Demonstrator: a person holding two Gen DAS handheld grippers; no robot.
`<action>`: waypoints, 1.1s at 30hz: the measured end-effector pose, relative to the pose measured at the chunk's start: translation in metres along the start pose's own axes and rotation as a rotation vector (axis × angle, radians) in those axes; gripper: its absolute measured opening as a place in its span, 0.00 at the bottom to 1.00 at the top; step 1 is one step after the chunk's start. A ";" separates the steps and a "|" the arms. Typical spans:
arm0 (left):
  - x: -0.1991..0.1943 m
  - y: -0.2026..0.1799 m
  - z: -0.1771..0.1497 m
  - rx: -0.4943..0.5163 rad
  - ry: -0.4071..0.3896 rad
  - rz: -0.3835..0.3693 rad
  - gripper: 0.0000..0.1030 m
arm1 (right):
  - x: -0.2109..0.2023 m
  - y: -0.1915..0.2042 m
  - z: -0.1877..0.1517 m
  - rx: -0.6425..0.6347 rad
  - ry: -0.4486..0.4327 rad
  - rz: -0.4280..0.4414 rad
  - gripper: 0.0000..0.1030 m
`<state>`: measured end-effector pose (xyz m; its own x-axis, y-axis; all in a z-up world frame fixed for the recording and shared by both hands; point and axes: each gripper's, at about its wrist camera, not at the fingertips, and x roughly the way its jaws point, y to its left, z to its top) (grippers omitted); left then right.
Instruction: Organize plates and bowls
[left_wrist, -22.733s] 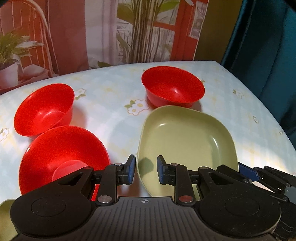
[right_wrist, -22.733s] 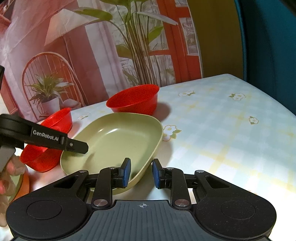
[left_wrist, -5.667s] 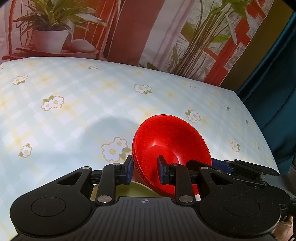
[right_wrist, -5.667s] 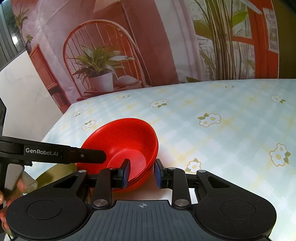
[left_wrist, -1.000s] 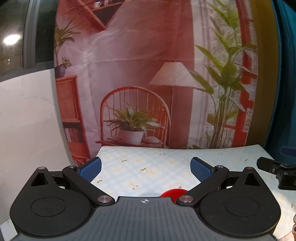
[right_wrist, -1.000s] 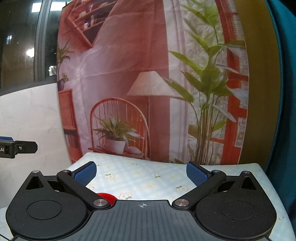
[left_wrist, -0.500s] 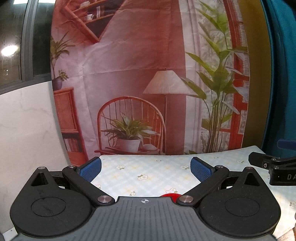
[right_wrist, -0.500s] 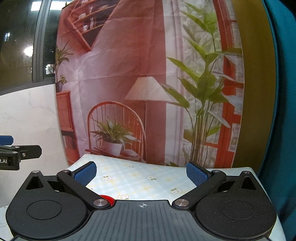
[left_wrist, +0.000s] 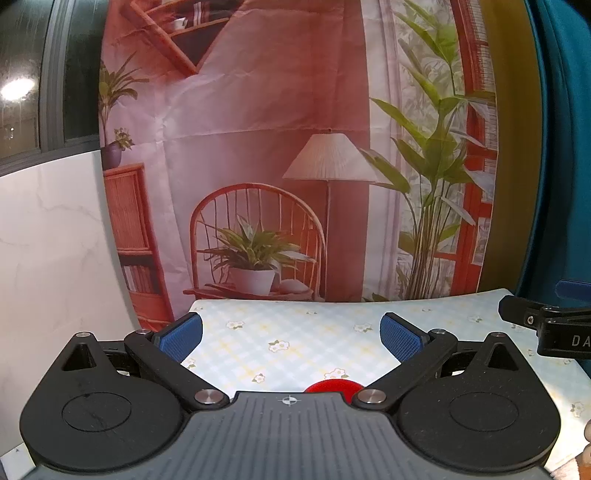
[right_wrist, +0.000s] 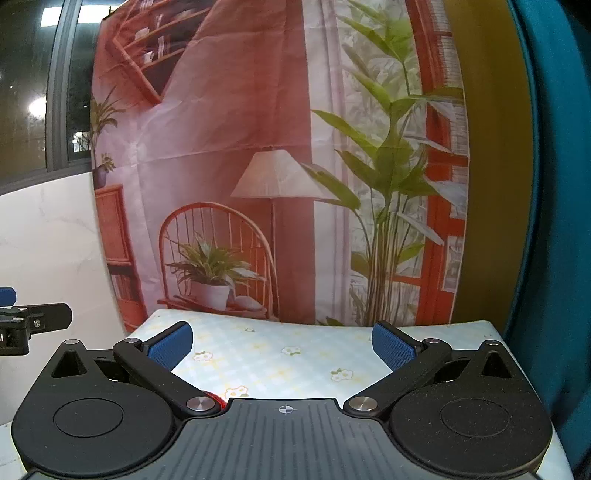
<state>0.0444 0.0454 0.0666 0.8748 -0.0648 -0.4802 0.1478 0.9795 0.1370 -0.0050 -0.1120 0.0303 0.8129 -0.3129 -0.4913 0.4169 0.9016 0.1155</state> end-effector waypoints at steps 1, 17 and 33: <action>0.000 0.000 0.000 -0.001 0.001 0.000 1.00 | 0.000 0.000 0.000 -0.001 0.000 -0.001 1.00; 0.001 0.000 0.000 -0.004 0.005 0.000 1.00 | 0.000 -0.001 0.000 0.001 0.001 0.000 1.00; 0.002 0.002 -0.002 -0.008 0.012 0.000 1.00 | -0.001 -0.003 0.000 0.009 0.002 -0.017 1.00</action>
<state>0.0456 0.0472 0.0645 0.8693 -0.0622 -0.4903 0.1439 0.9809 0.1307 -0.0069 -0.1140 0.0305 0.8052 -0.3273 -0.4946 0.4339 0.8935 0.1152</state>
